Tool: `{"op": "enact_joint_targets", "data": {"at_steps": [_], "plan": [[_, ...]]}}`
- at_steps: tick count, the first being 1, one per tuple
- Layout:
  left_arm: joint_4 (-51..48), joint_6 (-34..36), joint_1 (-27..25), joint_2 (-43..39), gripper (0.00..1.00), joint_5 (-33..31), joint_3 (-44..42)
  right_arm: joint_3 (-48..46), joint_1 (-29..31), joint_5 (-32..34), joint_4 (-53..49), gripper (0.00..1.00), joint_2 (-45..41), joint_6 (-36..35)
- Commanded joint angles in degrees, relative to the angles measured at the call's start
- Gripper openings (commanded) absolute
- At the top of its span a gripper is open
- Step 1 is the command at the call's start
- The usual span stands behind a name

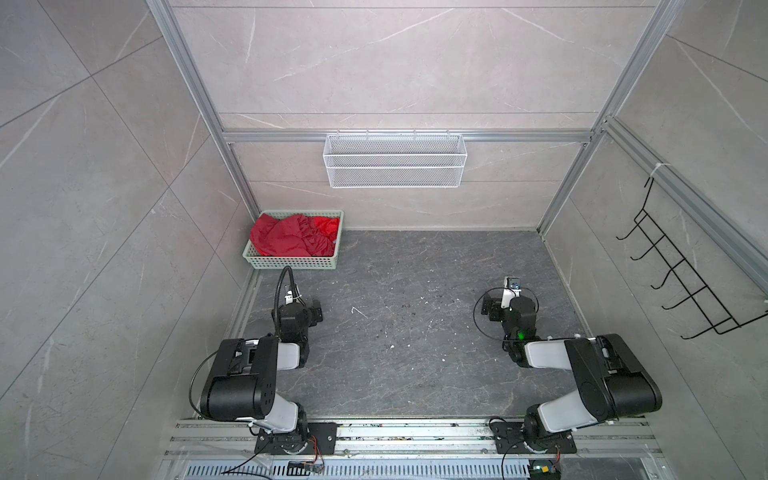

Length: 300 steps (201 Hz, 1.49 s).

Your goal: Fold and stack the t-shirts

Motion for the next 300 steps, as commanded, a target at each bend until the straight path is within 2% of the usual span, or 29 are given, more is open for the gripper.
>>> {"op": "enact_joint_targets", "data": {"at_steps": [1, 164, 175, 183, 186, 194, 201, 212, 224, 244, 260, 288, 300], "plan": [[2.02, -0.02, 0.28, -0.57, 1.0, 0.11, 1.01, -0.32, -0.17, -0.66, 1.31, 0.99, -0.11, 0.65], [2.43, 0.1, 0.28, -0.69, 1.0, -0.44, 0.92, -0.21, -0.17, -0.01, 1.87, 0.99, -0.33, 0.71], [-1.35, 0.52, 0.2, -2.5, 1.0, -0.39, 2.27, 1.85, -0.18, 0.51, -4.29, 0.99, -2.89, 0.89], [-9.21, 0.95, 0.19, -5.63, 1.0, 1.21, 4.95, 4.19, -0.05, 1.33, -11.39, 0.99, -5.37, 1.14], [-13.37, 0.63, 0.19, -7.09, 1.0, 1.62, 6.4, 6.11, 0.0, 1.8, -16.91, 0.99, -7.16, 1.92], [-25.32, -2.6, 0.04, -10.44, 1.0, 1.95, 10.78, 10.45, 0.0, 2.48, -28.73, 0.99, -10.33, 4.91], [-34.65, -6.35, 0.1, -12.6, 1.0, 2.08, 14.66, 13.16, 0.14, 0.53, -35.08, 0.99, -12.67, 6.16], [-44.44, -10.98, 0.02, -15.23, 1.0, 5.64, 19.02, 14.97, 0.18, -5.18, -39.76, 0.99, -16.11, 9.18], [-51.07, -17.84, -0.35, -17.63, 1.0, 10.89, 21.5, 15.41, 0.56, -11.69, -41.62, 0.99, -19.45, 16.53], [-51.28, -29.61, -3.06, -22.08, 1.0, 19.46, 20.63, 14.89, 3.44, -21.7, -41.85, 0.99, -22.14, 29.79], [-51.29, -36.66, -8.88, -24.96, 1.0, 19.89, 20.13, 13.21, 8.79, -24.77, -39.67, 0.99, -23.25, 38.77], [-50.97, -47.7, -20.61, -27.01, 1.0, 19.08, 19.95, 10.61, 22.69, -19.16, -39.1, 0.99, -25.09, 47.73], [-50.92, -50.7, -25.99, -27.3, 1.0, 16.71, 19.92, 10.19, 28.16, -16.24, -39.4, 0.99, -25.5, 50.26]]}}
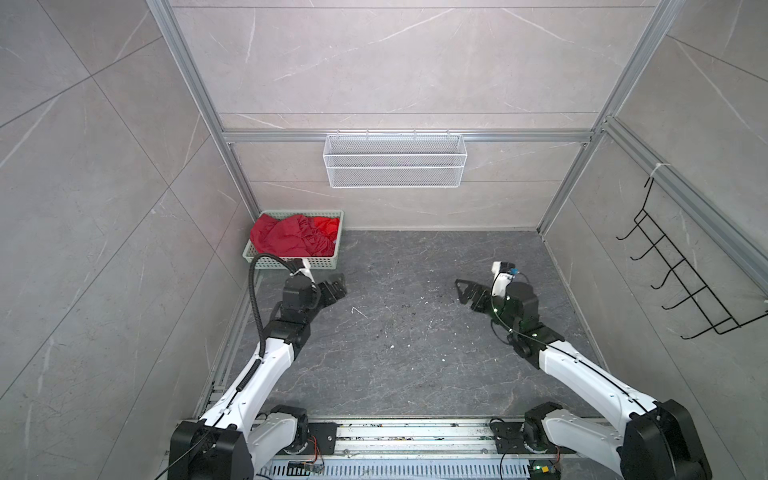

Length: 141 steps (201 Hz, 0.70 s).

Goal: Fold and stack the t-shirts
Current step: 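Grasp a red t-shirt in the basket with the left gripper while the right arm advances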

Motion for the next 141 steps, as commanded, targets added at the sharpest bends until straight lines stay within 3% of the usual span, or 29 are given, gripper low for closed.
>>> {"op": "enact_joint_targets", "data": {"at_steps": [1, 26, 50, 72, 89, 97, 111, 141], "plan": [[-2.8, -13.29, -8.29, -1.44, 1.0, -0.14, -0.24, -1.68, 8.96, 2.67, -2.72, 0.99, -1.77, 12.1], [-2.6, -17.53, -16.62, -2.13, 1.0, -4.33, -0.09, -1.35, 18.31, 8.57, -4.09, 0.99, -2.12, 16.06], [-1.86, -16.65, -19.43, -3.23, 1.0, -4.63, -0.07, -0.13, 22.61, 14.71, -9.02, 0.99, -2.88, 17.59], [-0.67, -19.07, -19.73, -3.86, 1.0, -5.16, -1.42, -2.1, 22.94, 16.07, -2.14, 0.99, -5.05, 17.46], [-5.02, -22.63, -19.16, -3.19, 1.0, -6.46, -1.25, 2.57, 22.88, 20.43, -16.53, 0.99, -3.73, 23.94], [-3.75, -20.74, -18.43, -2.85, 1.0, -5.09, -1.19, 4.61, 22.88, 20.96, -20.99, 0.99, -2.78, 25.07], [-7.45, -17.3, -16.94, -1.76, 1.0, -6.1, 1.81, 4.59, 22.93, 20.33, -19.5, 0.99, -2.32, 23.51], [-24.47, -3.9, -11.82, 5.64, 1.0, -17.14, 15.91, 4.97, 22.87, 23.1, -18.17, 0.99, -1.77, 21.79]]}}
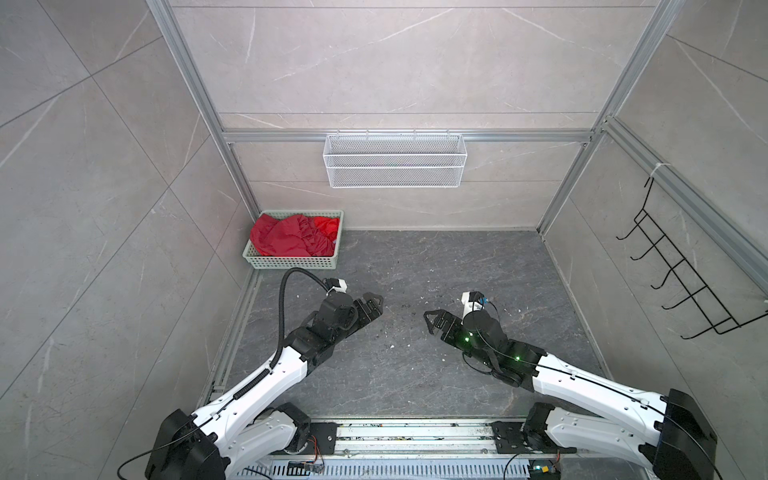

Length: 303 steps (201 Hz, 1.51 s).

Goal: Fold and stack the t-shirts
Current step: 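Grasp a red t-shirt in the basket with the left gripper while the right arm advances, then lift the red t-shirt from the basket with the left gripper onto the table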

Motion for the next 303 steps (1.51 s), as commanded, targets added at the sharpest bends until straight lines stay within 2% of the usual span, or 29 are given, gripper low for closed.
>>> {"op": "enact_joint_targets", "data": {"at_steps": [1, 12, 31, 61, 90, 109, 144, 172, 204, 241, 284, 303], "plan": [[-11.96, 11.72, 4.07, 5.08, 1.0, -9.73, 11.73, 1.43, 0.16, 3.96, -1.95, 0.99, 0.81, -0.78], [-16.53, 15.92, 7.23, 9.38, 1.0, -12.48, 17.24, 2.64, 0.24, 4.25, -1.27, 0.99, 1.27, -2.9], [-20.63, 21.77, 13.55, 16.7, 1.0, -13.05, 25.22, 5.62, 0.25, 5.13, -2.72, 0.99, 1.56, -8.68], [-18.8, 30.17, 21.05, 27.36, 0.99, -13.5, 34.57, 8.72, 0.25, 3.51, -2.88, 0.99, 1.13, -16.25], [-17.83, 36.91, 26.32, 38.32, 0.97, -14.47, 44.7, 12.91, 0.23, -5.56, -0.48, 0.99, 2.92, -26.24], [-17.63, 39.16, 28.89, 45.44, 0.96, -13.46, 51.74, 15.86, 0.21, -11.74, 1.85, 0.99, 6.07, -29.85], [-18.23, 40.78, 32.47, 56.77, 0.92, -12.06, 62.66, 18.96, 0.23, -17.92, 10.54, 0.99, 14.1, -30.19], [-16.51, 41.58, 34.14, 63.72, 0.92, -11.26, 67.94, 23.15, 0.24, -22.1, 16.3, 0.99, 22.24, -29.59], [-14.31, 40.33, 36.07, 68.84, 0.88, -8.88, 71.23, 28.04, 0.23, -22.77, 22.94, 0.99, 31.83, -29.57], [-11.31, 39.04, 37.31, 70.88, 0.73, -6.89, 70.68, 37.65, 0.23, -22.59, 26.8, 0.99, 43.89, -29.86], [-6.41, 39.89, 37.39, 68.8, 0.37, -4.22, 66.82, 49.32, 0.23, -23.45, 26.37, 0.99, 55.15, -28.42], [-4.47, 40.42, 37.43, 66.93, 0.15, -3.58, 64.86, 50.99, 0.28, -23.7, 26.37, 0.99, 56.74, -27.22]]}}
